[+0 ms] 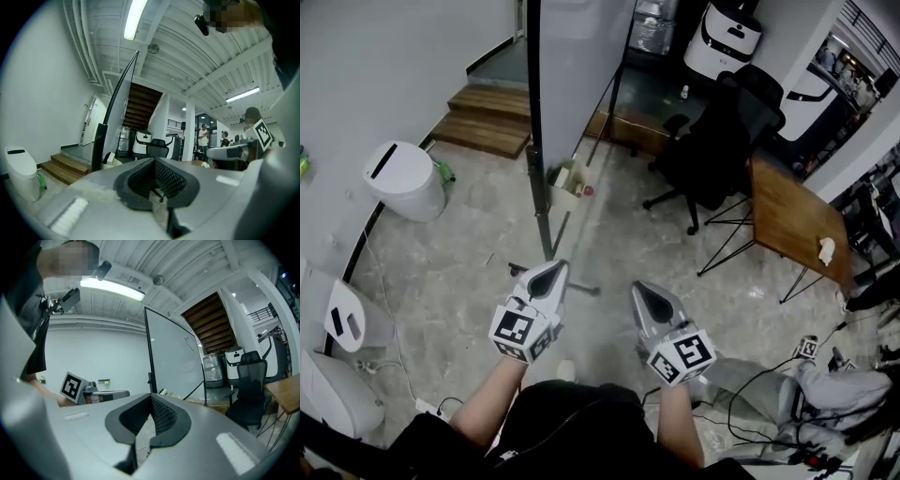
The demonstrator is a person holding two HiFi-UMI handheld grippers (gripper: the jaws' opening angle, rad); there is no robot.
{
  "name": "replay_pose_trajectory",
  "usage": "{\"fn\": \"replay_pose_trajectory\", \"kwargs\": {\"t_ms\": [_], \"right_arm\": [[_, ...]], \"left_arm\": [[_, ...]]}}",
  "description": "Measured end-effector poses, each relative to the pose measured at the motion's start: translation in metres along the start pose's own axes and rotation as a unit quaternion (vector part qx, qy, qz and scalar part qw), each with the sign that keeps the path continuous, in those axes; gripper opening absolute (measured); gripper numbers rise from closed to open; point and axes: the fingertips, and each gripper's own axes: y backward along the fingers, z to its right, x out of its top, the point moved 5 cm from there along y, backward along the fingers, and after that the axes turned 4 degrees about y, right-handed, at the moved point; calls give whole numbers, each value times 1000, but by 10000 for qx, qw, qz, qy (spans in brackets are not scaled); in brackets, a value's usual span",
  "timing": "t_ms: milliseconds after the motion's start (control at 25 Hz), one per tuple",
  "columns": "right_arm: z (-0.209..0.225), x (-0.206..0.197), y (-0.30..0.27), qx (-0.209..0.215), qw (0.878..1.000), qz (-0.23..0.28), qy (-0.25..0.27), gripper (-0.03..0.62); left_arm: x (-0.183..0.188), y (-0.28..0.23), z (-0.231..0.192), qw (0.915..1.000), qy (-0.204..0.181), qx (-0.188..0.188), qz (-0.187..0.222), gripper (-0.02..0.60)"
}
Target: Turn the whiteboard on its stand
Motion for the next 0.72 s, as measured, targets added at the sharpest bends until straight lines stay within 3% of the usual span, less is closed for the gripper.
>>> {"fn": "replay_pose_trajectory", "kwargs": {"t_ms": [280,560,720], "right_arm": [[-3,-2,-24,132,9999,-108,11,9],[4,13,-33,204,9995,211,95,9],[14,25,-41,289,9987,405,140,9]], "left_arm": [[8,-7,-25,9999,40,124,98,2],[12,-19,-50,9979,-214,594,114,6],[17,-36,-72,9949,-430,903,107,70]]}}
